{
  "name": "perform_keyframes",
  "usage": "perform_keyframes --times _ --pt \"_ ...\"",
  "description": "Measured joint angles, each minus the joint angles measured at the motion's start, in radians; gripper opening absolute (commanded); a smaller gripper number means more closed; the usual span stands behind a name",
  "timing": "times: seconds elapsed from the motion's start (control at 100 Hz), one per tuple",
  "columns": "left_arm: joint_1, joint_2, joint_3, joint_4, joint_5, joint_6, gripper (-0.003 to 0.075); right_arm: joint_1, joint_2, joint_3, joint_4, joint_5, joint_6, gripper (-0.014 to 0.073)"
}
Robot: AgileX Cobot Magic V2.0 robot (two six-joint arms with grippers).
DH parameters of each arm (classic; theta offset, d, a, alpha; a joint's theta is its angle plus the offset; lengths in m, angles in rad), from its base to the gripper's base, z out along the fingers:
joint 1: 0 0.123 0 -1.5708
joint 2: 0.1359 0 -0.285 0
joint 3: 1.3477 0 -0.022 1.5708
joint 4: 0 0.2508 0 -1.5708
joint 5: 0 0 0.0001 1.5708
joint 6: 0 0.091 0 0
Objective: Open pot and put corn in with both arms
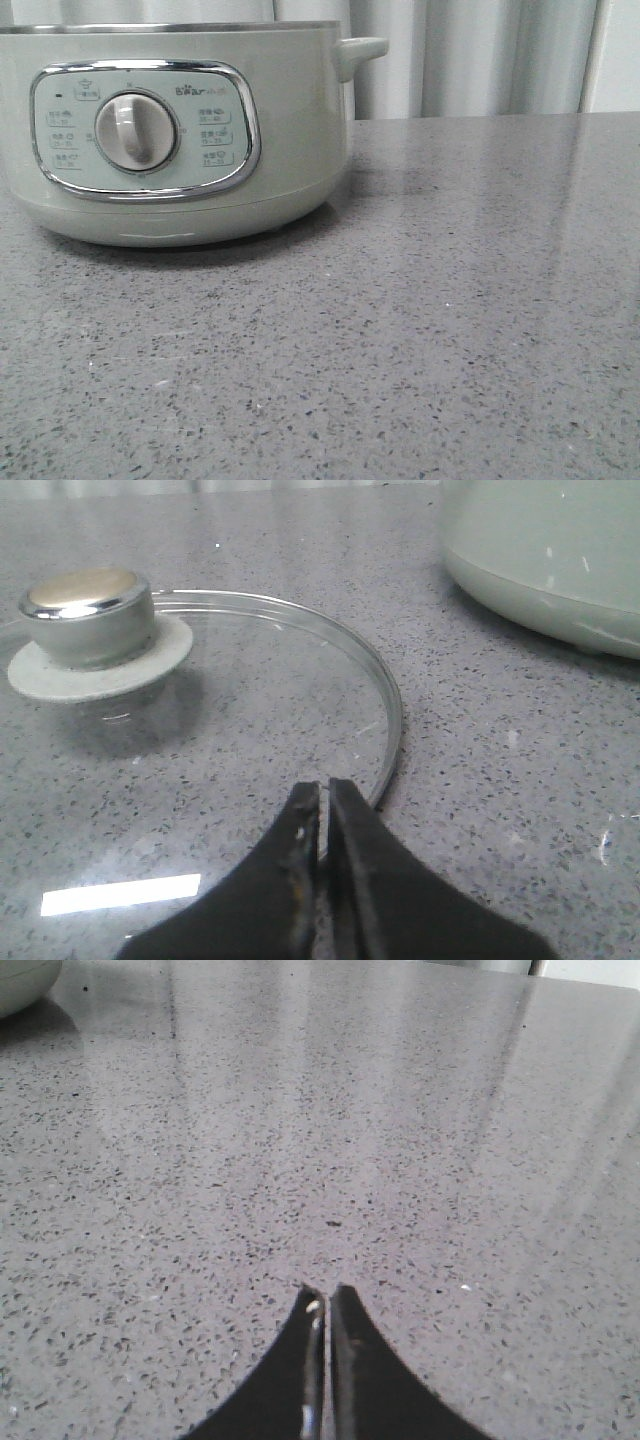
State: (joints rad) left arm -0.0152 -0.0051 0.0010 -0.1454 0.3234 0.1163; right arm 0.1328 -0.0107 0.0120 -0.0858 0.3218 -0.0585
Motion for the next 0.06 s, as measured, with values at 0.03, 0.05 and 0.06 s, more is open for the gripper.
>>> perform_keyframes --times 0.03,0.05,0.06 --pt "0.0 0.0 0.0 0.0 0.0 0.0 -0.0018 0.0 0.0 0.0 0.0 0.0 0.0 -0.0072" --pt "0.0 0.0 0.0 0.0 0.0 0.0 -0.0018 0.0 0.0 0.0 0.0 0.0 0.0 -0.0072" --pt "0.0 0.0 0.0 0.0 0.0 0.0 -0.0018 0.0 0.0 0.0 0.0 0.0 0.0 -0.0072"
